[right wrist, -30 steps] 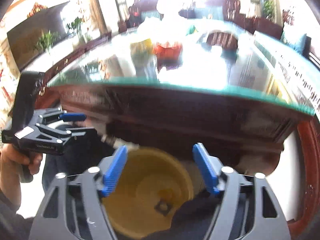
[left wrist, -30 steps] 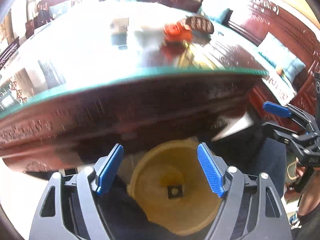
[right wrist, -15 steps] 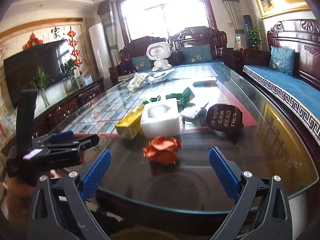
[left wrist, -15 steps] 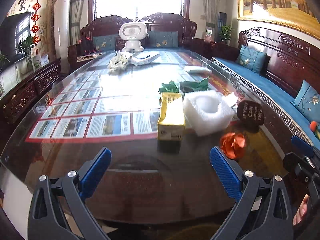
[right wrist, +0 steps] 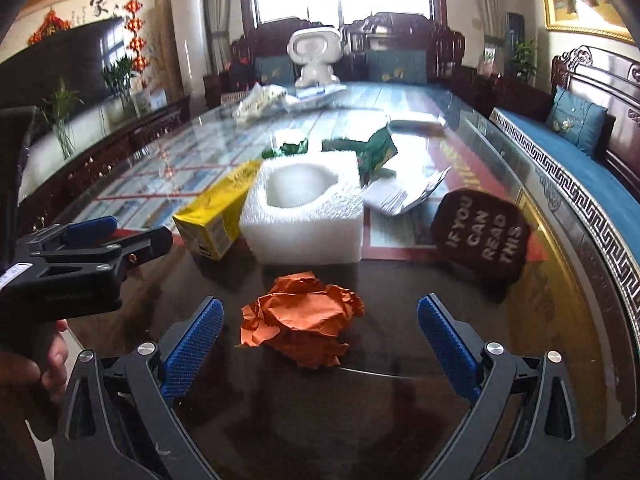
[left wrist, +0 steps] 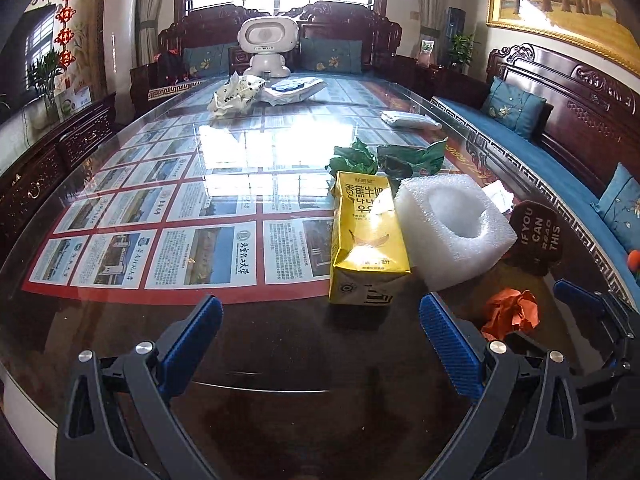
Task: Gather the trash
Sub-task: 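Close the right tool on the orange crumpled paper while the left tool grasps the yellow carton, then carry the carton in the left tool and the paper in the right tool to the bucket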
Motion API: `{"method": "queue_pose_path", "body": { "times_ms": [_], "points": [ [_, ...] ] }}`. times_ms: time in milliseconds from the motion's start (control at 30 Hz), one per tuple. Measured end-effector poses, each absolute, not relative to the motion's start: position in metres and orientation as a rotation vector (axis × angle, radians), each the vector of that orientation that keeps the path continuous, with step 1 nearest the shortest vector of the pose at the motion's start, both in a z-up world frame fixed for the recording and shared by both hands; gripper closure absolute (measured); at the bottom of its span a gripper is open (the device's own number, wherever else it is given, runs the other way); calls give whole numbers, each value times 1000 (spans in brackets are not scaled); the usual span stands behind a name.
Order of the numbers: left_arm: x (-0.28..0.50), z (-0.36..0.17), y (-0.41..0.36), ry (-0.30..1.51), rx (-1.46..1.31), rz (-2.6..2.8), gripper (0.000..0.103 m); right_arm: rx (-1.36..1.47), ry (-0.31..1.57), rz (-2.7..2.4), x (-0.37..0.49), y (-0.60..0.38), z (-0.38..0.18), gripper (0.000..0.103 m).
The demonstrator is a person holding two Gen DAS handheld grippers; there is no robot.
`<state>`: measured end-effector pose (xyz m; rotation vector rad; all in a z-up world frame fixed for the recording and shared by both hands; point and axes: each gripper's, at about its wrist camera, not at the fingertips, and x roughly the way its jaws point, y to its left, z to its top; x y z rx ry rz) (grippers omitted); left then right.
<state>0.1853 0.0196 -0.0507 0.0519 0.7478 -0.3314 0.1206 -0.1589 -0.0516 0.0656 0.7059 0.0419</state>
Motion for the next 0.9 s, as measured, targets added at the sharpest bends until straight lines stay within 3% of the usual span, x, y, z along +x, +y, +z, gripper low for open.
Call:
{"method": "queue_pose_path", "body": {
  "times_ms": [133,200,300,633,733,800,900],
  "points": [
    [191,-60,17,772,62,-335,4,30,763,8,135,-153,-61,21],
    [194,-63,15,782,68,-338,4,27,795,7,138,-152,-67,41],
    [200,-67,11,798,68,-354,4,26,780,6,134,-156,-67,52],
    [225,-72,-16,844,95,-378,5,93,739,40,121,-174,-57,57],
    [232,-71,-19,862,93,-387,29,99,731,60,120,-175,-55,60],
    [238,-72,-19,885,71,-405,51,99,719,64,118,-175,-53,60],
    [241,-73,-20,885,74,-408,57,104,711,69,117,-176,-50,61]
  ]
}}
